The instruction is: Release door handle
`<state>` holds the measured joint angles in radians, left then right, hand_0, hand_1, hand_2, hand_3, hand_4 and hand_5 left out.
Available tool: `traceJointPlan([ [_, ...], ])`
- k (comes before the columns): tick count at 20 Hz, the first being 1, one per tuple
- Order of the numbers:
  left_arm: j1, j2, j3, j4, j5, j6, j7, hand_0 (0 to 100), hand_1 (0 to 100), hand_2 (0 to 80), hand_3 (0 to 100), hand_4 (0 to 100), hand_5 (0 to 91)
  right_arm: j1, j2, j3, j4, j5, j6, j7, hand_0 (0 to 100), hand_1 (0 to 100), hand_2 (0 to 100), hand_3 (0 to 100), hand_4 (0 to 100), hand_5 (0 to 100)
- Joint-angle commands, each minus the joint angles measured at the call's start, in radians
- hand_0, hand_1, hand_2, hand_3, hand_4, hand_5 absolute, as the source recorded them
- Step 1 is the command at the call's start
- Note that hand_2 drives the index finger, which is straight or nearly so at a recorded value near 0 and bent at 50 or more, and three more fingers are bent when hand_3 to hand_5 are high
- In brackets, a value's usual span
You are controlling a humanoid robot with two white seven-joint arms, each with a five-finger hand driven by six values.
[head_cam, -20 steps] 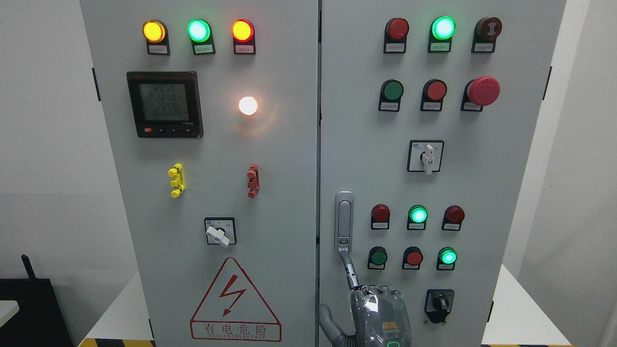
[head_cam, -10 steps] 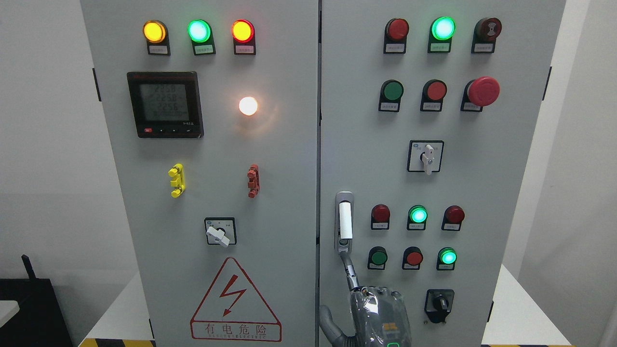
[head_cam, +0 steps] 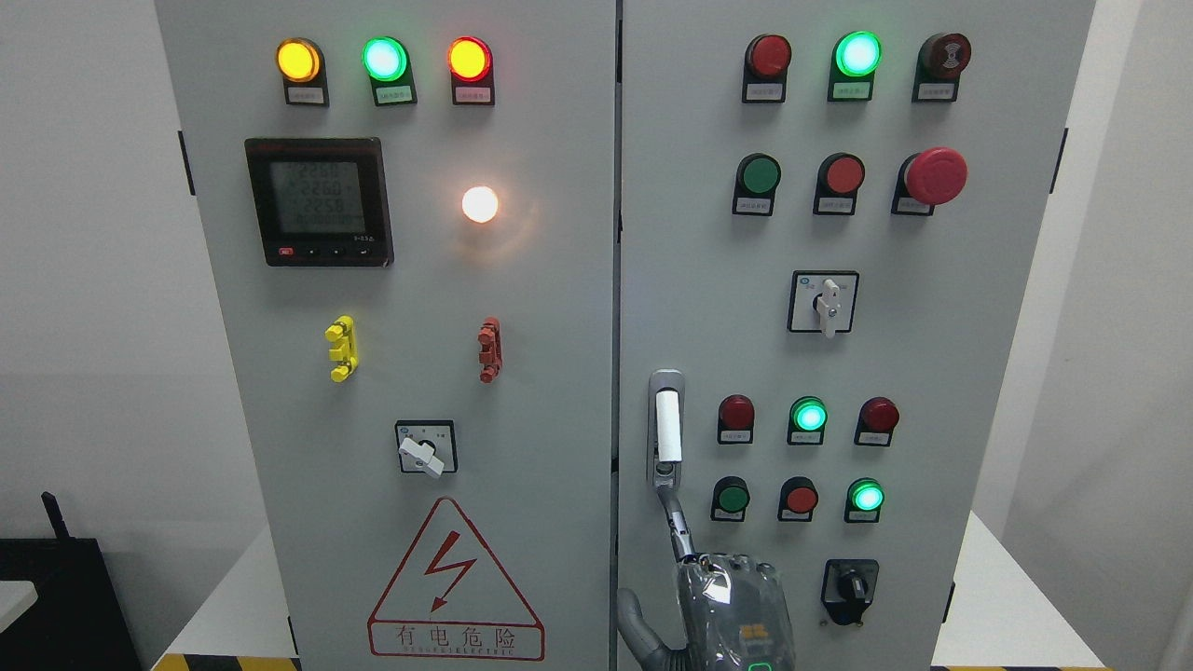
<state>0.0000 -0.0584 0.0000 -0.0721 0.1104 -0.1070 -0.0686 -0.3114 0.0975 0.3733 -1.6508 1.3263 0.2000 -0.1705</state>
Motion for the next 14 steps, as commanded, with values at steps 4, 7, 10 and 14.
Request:
traceJointPlan([
  [4,-0.002,0.000,-0.012,0.000,0.000,0.000,0.000,12,39,0.0,0,0,0.0,-0.002,0.004,0.001,-0.029,-0.002,-0.001,-0.009,40,34,0,100,100,100],
  [7,-0.002,0.000,-0.012,0.000,0.000,0.001,0.000,12,39,0.0,0,0,0.0,0.000,0.004,0.001,-0.029,-0.001,-0.001,-0.009,40,34,0,100,100,100],
  [10,-0.002,0.000,-0.012,0.000,0.000,0.000,0.000,12,39,0.0,0,0,0.0,0.002,0.004,0.001,-0.030,-0.001,-0.001,-0.011,40,35,0,100,100,100],
  [14,-0.002,0.000,-0.012,0.000,0.000,0.000,0.000,12,39,0.0,0,0,0.0,0.005,0.002,0.002,-0.030,-0.002,-0.005,-0.043,40,35,0,100,100,100],
])
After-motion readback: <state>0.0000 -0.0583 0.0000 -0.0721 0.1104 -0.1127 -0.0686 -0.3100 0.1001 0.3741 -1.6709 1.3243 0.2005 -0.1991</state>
